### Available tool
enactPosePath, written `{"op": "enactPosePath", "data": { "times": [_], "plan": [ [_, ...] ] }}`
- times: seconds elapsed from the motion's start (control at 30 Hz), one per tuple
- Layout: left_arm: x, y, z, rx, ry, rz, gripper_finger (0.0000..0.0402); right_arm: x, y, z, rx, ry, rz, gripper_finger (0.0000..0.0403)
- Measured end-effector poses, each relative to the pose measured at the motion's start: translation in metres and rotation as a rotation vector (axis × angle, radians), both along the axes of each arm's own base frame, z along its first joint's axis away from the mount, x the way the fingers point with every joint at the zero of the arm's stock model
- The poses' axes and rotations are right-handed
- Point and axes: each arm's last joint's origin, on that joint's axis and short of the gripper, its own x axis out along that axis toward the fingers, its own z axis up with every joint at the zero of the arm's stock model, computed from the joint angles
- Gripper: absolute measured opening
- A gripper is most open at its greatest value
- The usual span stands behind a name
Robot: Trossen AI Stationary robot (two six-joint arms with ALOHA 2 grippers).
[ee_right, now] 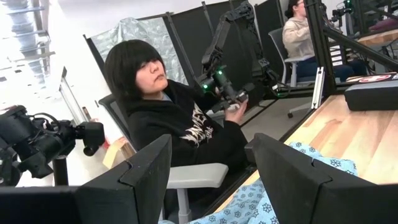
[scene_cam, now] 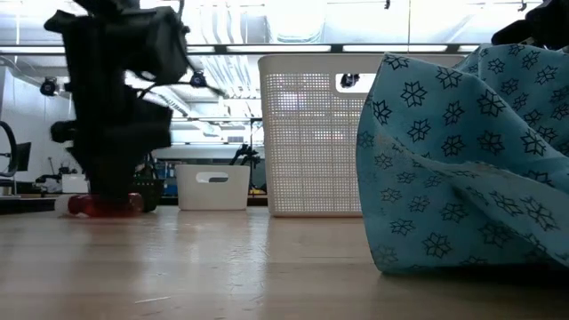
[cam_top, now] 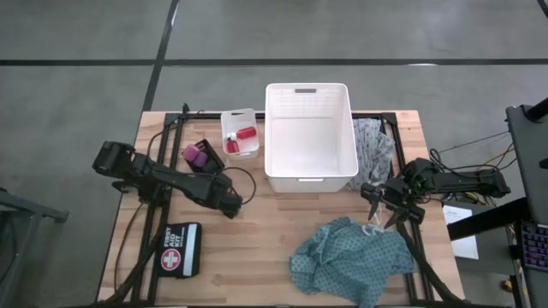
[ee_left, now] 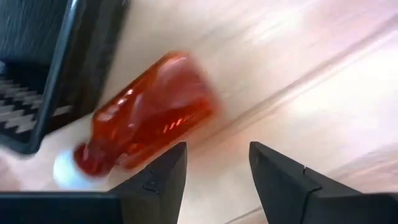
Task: Pick & Place Medicine items
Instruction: Put the red pill bottle into the white bin
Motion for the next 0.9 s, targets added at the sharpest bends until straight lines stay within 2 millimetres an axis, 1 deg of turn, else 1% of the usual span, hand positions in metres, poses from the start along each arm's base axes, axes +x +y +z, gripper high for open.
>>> {"op": "enactPosePath", "data": {
  "times": [0.17,0.3,0.43,0.57,0.7,0.9],
  "plan": [
    [0.016,-0.002,0.015,0.048,-0.069,-0.097,0.018,0.0,0.0,0.0,0.0,0.0,0.0,0.0224],
    [0.019,-0.003,0.021,0.04,-0.055,-0.138,0.018,0.0,0.0,0.0,0.0,0.0,0.0,0.0224],
    [0.007,-0.002,0.023,-0.022,0.09,-0.142,0.018,0.0,0.0,0.0,0.0,0.0,0.0,0.0224],
    [-0.009,0.0,0.02,-0.027,0.24,-0.129,0.018,0.0,0.0,0.0,0.0,0.0,0.0,0.0224],
    [-0.019,0.002,0.015,-0.024,0.33,-0.169,0.018,0.0,0.0,0.0,0.0,0.0,0.0,0.0224],
    [-0.03,0.004,0.005,-0.02,0.391,-0.207,0.018,0.0,0.0,0.0,0.0,0.0,-0.001,0.0224]
  ]
}}
